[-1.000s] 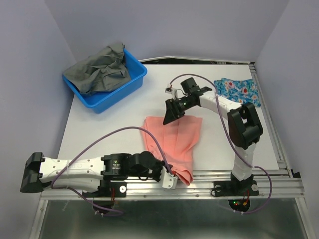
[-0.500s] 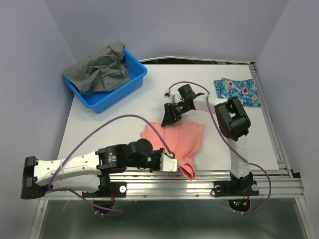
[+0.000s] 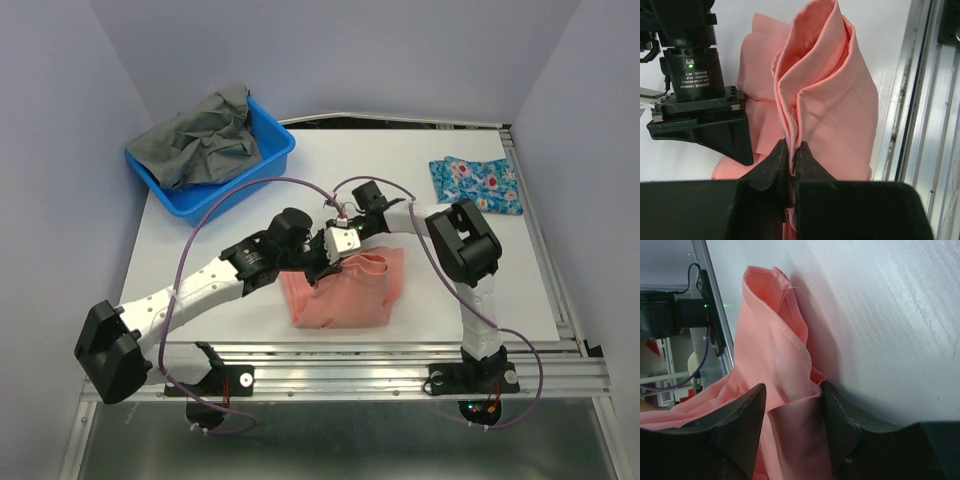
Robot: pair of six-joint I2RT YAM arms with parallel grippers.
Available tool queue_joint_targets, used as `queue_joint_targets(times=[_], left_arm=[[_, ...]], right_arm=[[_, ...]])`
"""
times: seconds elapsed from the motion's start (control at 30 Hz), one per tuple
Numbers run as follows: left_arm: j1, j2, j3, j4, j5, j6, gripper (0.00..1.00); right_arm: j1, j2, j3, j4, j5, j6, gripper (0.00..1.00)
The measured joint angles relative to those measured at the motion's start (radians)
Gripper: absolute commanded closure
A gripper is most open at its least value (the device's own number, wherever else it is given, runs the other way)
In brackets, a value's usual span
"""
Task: Fold and stack the skirts
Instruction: Fold the skirt
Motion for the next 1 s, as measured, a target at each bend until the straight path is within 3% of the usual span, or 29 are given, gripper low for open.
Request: queue_joint_targets(times=[0.3, 0.7, 0.83, 1.0], left_arm=[[0.119, 0.188, 0.004, 0.097, -0.001, 0.024, 1.00], [0.134, 0.319, 0.000, 0.249, -0.047, 0.080, 1.00], [0.134, 0.343, -0.002, 0.289, -0.054, 0.085, 1.00], [0.137, 0.354, 0.013, 0.330, -0.098, 0.102, 1.00]], right_arm=[[0.001, 0.000, -0.003, 0.006, -0.018, 0.012, 0.48], [-0.005, 0.010, -0.001, 0.008, -0.052, 0.012, 0.53], [-0.019, 0.036, 0.018, 0.005, -0.058, 0.014, 0.34], [-0.051, 0.048, 0.084, -0.002, -0.032, 0.038, 0.27]])
